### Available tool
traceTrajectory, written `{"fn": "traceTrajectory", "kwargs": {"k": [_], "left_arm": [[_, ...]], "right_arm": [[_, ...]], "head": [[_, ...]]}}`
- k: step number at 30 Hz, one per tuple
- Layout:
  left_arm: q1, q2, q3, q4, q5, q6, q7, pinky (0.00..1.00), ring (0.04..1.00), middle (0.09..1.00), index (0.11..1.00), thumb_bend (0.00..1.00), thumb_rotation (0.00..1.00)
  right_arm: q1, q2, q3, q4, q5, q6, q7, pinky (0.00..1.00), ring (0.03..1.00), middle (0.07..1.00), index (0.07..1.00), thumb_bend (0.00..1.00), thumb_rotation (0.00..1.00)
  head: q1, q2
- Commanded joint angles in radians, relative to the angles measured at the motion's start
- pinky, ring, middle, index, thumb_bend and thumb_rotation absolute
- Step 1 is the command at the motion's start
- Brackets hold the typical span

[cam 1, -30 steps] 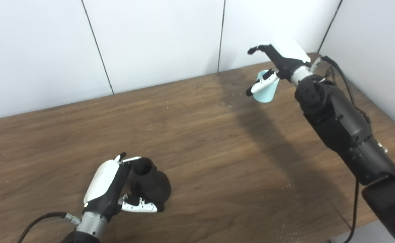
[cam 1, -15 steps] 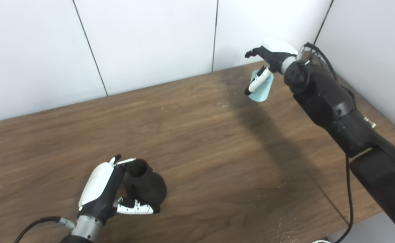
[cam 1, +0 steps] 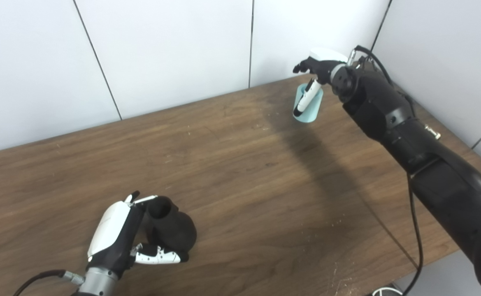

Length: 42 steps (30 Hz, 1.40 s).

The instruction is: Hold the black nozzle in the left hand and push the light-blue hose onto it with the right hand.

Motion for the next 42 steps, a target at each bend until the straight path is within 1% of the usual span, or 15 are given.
{"fn": "traceTrajectory", "kwargs": {"k": [1, 6, 14, 20, 27, 32, 38, 42], "left_arm": [[0.055, 0.029, -0.021, 0.057, 0.007, 0.056, -0.072, 1.00, 0.672, 0.542, 0.449, 0.52, 0.00], [0.056, 0.027, -0.020, 0.058, 0.008, 0.059, -0.072, 1.00, 0.671, 0.542, 0.448, 0.52, 0.00], [0.058, 0.025, -0.023, 0.049, 0.010, 0.067, -0.074, 1.00, 0.664, 0.542, 0.448, 0.52, 0.00], [0.061, 0.026, -0.021, 0.046, 0.006, 0.068, -0.076, 1.00, 0.663, 0.543, 0.447, 0.52, 0.00], [0.061, 0.026, -0.020, 0.045, 0.004, 0.069, -0.077, 1.00, 0.659, 0.542, 0.449, 0.52, 0.00], [0.064, 0.026, -0.022, 0.046, 0.003, 0.068, -0.076, 1.00, 0.659, 0.542, 0.449, 0.52, 0.00], [0.062, 0.026, -0.023, 0.043, 0.003, 0.072, -0.081, 1.00, 0.663, 0.543, 0.448, 0.52, 0.00], [0.063, 0.028, -0.024, 0.037, 0.003, 0.077, -0.085, 1.00, 0.662, 0.543, 0.448, 0.52, 0.00]], "right_arm": [[-0.062, -0.039, 0.001, -0.013, -0.025, 0.002, 0.001, 0.71, 0.863, 0.880, 0.839, 0.96, 0.15], [-0.057, -0.043, 0.018, -0.023, -0.049, 0.005, 0.029, 0.70, 0.821, 0.832, 0.808, 0.95, 0.14], [-0.058, -0.043, 0.031, -0.012, -0.049, 0.002, 0.044, 0.62, 0.735, 0.803, 0.792, 0.94, 0.11], [-0.054, -0.037, 0.037, 0.003, -0.044, -0.005, 0.034, 0.66, 0.755, 0.800, 0.786, 0.94, 0.08], [-0.042, -0.034, 0.039, 0.004, -0.039, -0.011, 0.030, 0.66, 0.757, 0.800, 0.785, 0.93, 0.06], [-0.034, -0.035, 0.038, -0.003, -0.037, -0.013, 0.031, 0.66, 0.753, 0.778, 0.779, 0.93, 0.05], [-0.034, -0.032, 0.044, 0.011, -0.041, -0.024, 0.020, 0.66, 0.738, 0.768, 0.760, 0.93, 0.05], [-0.032, -0.027, 0.047, 0.009, -0.044, -0.016, 0.014, 0.67, 0.737, 0.764, 0.753, 0.93, 0.05]], "head": [[0.000, 0.001], [0.000, 0.004], [0.002, 0.008], [0.007, 0.015], [0.007, 0.020], [0.005, 0.022], [0.006, 0.026], [0.002, 0.028]]}}
